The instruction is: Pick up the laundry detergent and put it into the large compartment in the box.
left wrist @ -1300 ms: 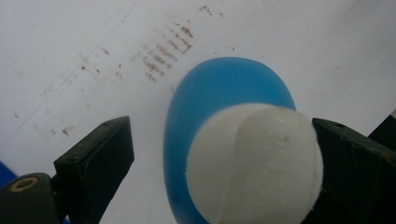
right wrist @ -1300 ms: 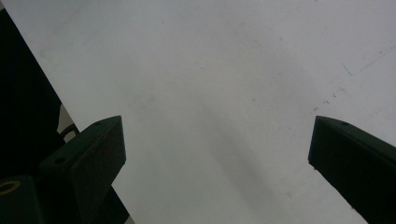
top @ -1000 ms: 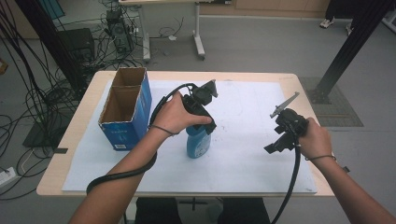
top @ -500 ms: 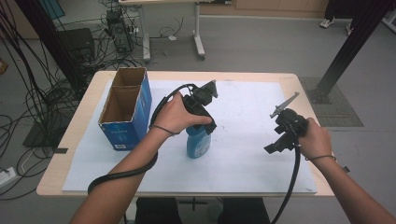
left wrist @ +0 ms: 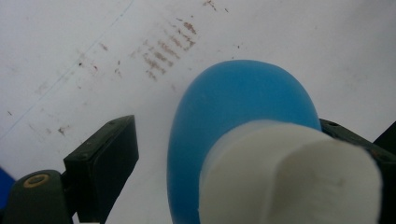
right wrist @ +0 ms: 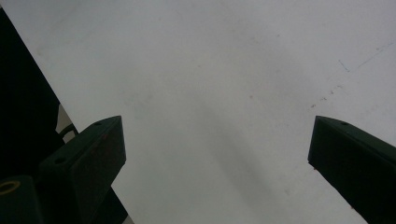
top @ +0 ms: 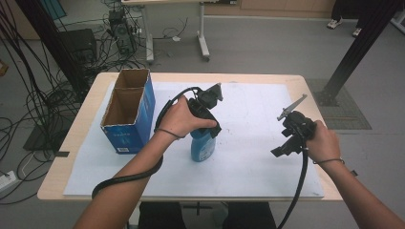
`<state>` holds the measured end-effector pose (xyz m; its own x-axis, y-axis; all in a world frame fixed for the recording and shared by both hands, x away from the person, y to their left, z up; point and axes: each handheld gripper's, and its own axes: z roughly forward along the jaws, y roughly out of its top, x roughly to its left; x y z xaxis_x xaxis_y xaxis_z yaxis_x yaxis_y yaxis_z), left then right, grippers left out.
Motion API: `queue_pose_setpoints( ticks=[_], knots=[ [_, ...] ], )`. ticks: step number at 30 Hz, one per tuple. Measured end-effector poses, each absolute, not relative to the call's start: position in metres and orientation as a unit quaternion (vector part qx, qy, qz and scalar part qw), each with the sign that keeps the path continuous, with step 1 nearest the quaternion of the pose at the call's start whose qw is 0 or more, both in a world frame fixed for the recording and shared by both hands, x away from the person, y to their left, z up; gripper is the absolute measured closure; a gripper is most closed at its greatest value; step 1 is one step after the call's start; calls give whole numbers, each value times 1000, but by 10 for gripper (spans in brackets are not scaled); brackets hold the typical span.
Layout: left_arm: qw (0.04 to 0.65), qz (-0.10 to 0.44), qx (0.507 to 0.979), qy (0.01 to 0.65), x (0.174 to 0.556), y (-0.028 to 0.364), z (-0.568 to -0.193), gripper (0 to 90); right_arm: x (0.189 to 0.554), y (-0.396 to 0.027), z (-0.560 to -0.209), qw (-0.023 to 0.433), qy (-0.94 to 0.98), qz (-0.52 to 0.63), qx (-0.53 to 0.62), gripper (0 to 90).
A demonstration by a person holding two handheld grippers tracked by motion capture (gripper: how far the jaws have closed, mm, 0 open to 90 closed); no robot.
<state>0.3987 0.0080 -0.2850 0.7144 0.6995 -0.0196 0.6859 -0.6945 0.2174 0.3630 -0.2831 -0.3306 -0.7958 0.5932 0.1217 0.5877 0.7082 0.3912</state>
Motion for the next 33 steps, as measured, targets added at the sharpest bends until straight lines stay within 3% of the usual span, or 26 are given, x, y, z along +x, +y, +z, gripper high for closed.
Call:
queue_pose_setpoints(
  ticks=[12, 33],
  knots=[
    [102, 32, 919, 380, 399, 9, -285, 198, 363, -283, -331, 7, 924, 210, 319, 40],
    [102, 29, 916, 387, 398, 8, -284, 249, 364, -283, -330, 8, 924, 210, 320, 40]
  ],
)
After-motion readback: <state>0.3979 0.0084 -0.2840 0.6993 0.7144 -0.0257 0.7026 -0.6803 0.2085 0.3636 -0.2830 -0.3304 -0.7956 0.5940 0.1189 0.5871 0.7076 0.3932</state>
